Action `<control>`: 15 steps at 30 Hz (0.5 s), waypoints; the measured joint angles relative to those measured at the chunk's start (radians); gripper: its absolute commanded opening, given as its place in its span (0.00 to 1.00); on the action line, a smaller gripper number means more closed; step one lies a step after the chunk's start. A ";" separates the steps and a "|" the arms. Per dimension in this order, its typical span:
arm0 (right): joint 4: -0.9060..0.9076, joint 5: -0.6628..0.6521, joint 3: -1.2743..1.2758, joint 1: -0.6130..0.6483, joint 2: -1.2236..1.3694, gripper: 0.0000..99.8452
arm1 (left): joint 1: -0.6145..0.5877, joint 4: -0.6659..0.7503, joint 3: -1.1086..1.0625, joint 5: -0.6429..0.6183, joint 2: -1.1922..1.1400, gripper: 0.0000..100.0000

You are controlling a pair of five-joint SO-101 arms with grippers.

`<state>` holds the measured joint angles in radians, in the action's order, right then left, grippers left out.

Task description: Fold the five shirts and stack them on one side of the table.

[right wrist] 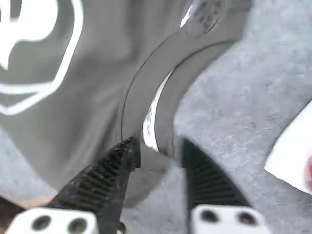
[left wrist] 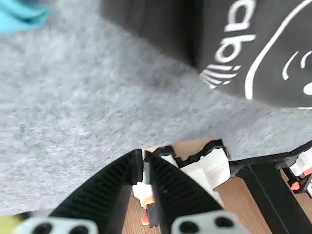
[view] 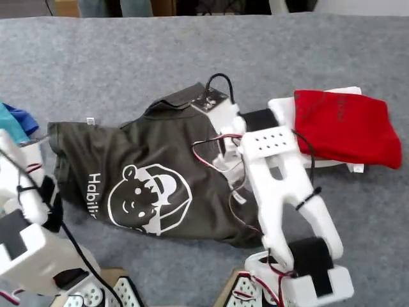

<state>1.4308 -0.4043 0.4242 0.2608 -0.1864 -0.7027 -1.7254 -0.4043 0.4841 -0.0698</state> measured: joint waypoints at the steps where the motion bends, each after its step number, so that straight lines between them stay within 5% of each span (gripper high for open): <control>1: -0.026 0.015 0.000 0.014 0.023 0.43 | 0.028 0.002 0.006 -0.038 -0.002 0.22; 8: -0.209 0.118 -0.104 0.107 0.301 0.45 | 0.121 0.120 0.060 -0.420 -0.012 0.27; 15: -0.253 0.216 -0.384 0.092 0.647 0.19 | 0.235 0.316 0.018 -0.598 -0.012 0.24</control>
<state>1.1776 -0.1880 0.0407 0.3529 0.4611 -0.4680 -1.4093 -0.3859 -0.1143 -0.0821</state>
